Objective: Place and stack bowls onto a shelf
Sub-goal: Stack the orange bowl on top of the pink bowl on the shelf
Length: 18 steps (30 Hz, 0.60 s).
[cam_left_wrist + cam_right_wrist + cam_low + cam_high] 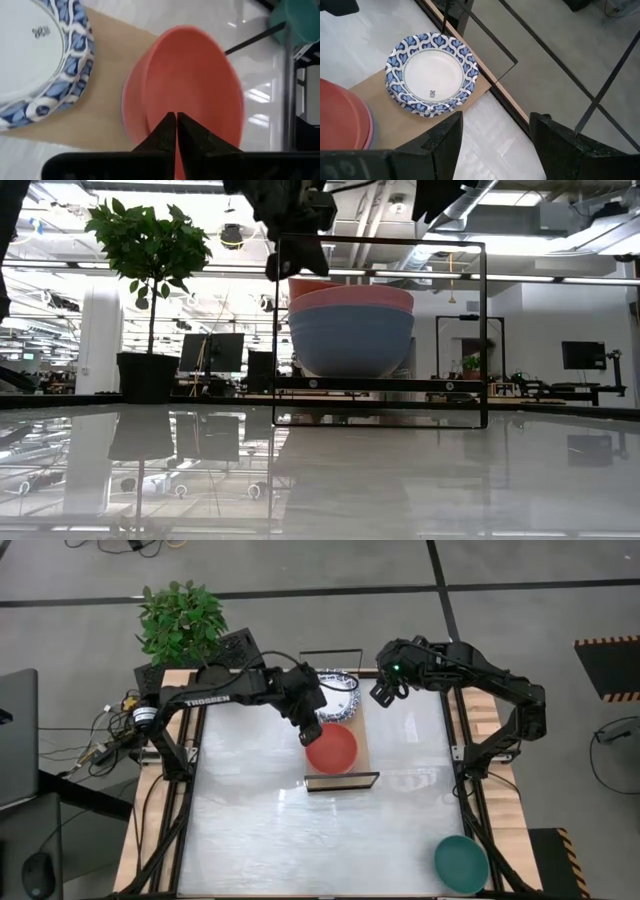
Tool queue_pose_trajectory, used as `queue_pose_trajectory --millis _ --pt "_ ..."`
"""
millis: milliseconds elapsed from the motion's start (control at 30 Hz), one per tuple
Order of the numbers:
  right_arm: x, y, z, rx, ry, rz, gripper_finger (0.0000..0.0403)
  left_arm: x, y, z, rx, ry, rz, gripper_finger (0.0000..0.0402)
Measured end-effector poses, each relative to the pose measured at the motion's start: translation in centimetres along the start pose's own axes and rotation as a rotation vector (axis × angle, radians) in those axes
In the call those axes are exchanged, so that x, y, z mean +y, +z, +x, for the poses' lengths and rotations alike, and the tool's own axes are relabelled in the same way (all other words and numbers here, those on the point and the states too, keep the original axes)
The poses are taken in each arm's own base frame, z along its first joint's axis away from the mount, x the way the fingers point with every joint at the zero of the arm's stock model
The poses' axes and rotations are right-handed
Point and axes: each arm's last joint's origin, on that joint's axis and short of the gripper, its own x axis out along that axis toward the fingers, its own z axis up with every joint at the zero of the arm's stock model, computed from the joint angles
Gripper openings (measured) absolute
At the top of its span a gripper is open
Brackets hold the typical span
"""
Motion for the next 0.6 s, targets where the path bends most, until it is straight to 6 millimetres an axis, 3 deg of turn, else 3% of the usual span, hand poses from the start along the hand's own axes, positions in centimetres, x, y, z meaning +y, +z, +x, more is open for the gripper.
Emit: queue_pose_trajectory --millis 600 --pt "-0.1 -0.3 0.0 0.029 -0.007 0.021 0.0254 2.7 -1.6 1.8 0.023 -0.071 -0.073 0.0"
